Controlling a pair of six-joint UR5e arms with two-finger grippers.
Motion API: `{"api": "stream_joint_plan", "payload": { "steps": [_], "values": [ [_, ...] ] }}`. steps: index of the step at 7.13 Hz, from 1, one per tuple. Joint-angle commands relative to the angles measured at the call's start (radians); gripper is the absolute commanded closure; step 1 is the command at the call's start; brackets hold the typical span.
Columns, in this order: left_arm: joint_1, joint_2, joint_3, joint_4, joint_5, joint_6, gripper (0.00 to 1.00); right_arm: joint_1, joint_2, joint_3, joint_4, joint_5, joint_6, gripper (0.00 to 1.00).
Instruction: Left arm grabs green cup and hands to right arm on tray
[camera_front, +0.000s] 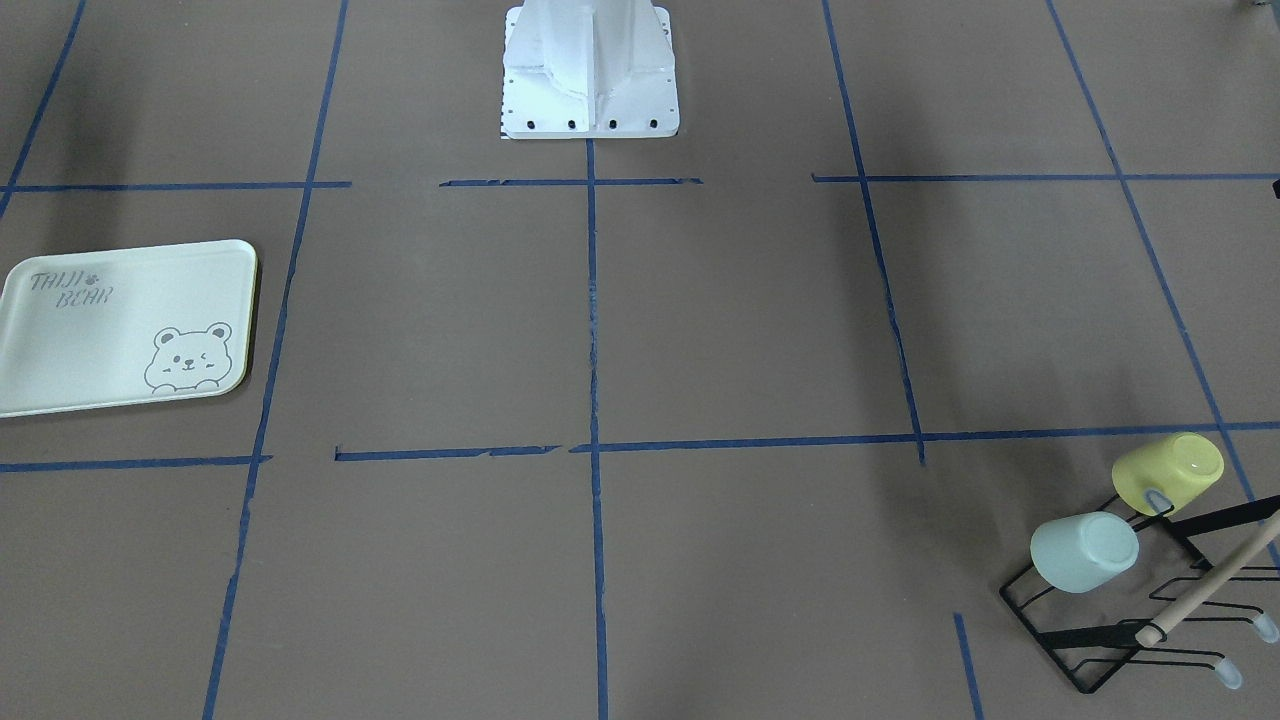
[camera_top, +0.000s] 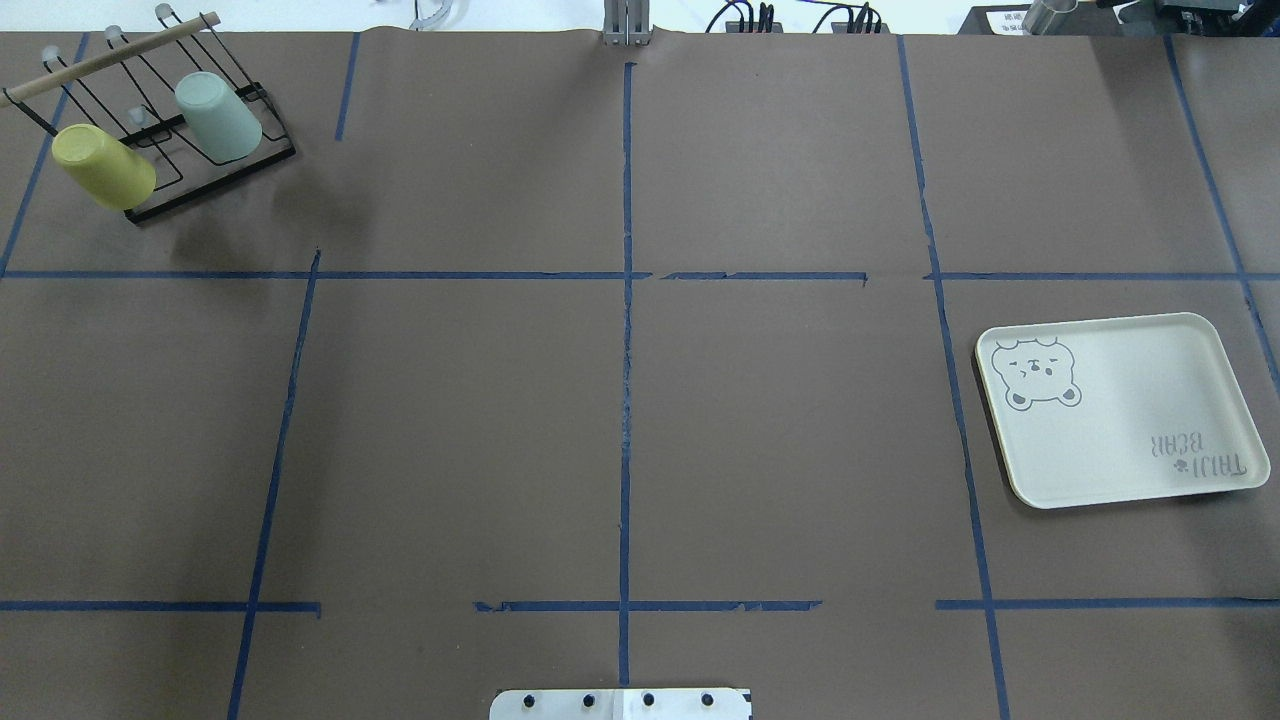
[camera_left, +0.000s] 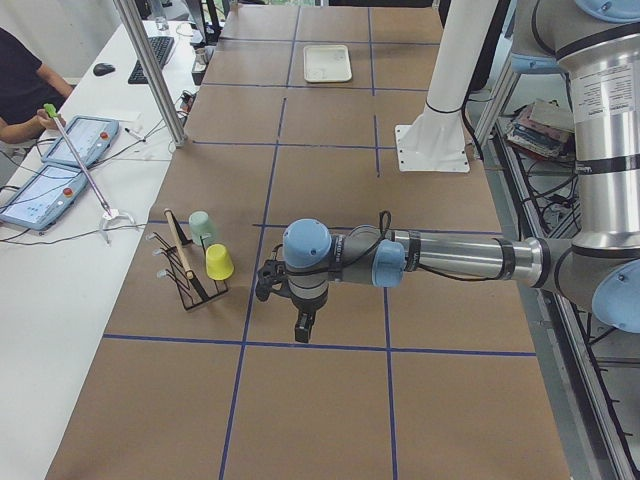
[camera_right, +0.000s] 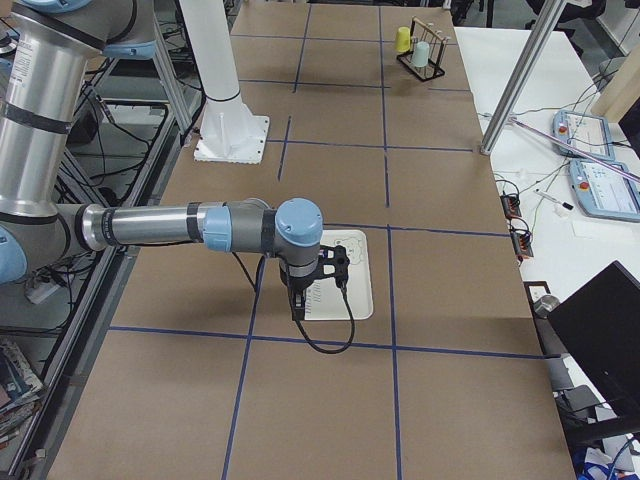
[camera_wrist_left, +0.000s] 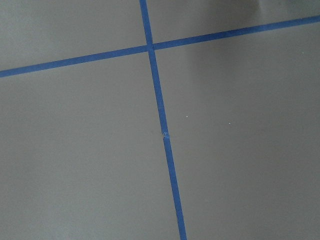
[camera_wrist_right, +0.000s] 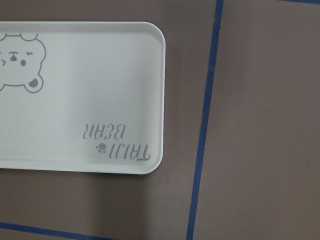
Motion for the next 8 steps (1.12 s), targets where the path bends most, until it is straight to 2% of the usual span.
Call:
{"api": "stream_joint_plan", "payload": {
  "steps": [1,8],
  "values": [
    [-0.003,0.002,-0.014,-0.002,-0.002,-0.001,0.00,-0.006,0.001,-0.001,0.000,0.002,-0.003,0.00],
    [-0.003,0.002,-0.002,-0.016,-0.002,-0.001,0.00,-0.007,0.009,-0.017,0.003,-0.004,0.004,0.00]
  ]
}}
